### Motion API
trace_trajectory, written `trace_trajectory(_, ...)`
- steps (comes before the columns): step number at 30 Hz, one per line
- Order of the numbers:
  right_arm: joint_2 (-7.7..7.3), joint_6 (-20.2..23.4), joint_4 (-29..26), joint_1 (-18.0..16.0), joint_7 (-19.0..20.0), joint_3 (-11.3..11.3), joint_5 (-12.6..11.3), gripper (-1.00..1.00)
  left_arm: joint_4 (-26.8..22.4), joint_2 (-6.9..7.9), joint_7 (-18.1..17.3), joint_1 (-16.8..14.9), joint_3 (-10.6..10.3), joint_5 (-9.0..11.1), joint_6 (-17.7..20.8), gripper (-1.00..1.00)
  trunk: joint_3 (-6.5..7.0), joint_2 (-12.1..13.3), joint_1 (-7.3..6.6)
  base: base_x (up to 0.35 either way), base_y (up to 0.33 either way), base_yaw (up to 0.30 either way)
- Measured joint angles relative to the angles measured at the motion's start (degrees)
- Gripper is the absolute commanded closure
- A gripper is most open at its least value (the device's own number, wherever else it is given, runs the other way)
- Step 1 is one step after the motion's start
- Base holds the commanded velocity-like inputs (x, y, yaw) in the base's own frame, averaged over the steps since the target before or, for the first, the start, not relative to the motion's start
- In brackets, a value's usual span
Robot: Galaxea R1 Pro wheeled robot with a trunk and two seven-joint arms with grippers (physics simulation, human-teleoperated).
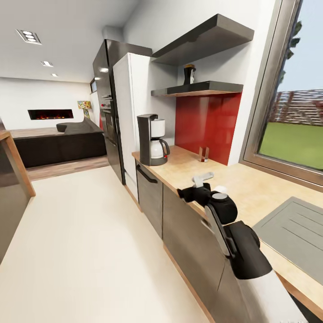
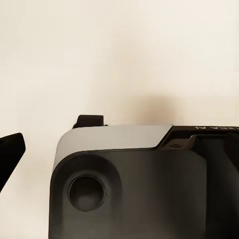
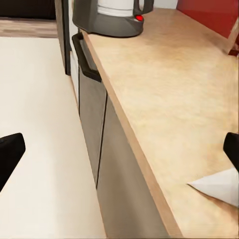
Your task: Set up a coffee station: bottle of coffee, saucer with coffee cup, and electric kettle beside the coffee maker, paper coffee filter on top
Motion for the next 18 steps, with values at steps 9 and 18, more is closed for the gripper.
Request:
trace_trajectory(9,-4.16,1.0,0.0,-2.2,0.0,-4.6,0.1,-1.00,0.0,0.00,0.0,0.0,0.0,0.0,0.0,-1.00,0.00,0.0,0.00,0.000,0.000,0.000)
trace_trajectory(18,-8.19,1.2,0.0,-2.3,1.5,-9.2,0.0,-1.00,0.0,0.00,0.0,0.0,0.0,0.0,0.0,-1.00,0.00,0.0,0.00,0.000,0.000,0.000)
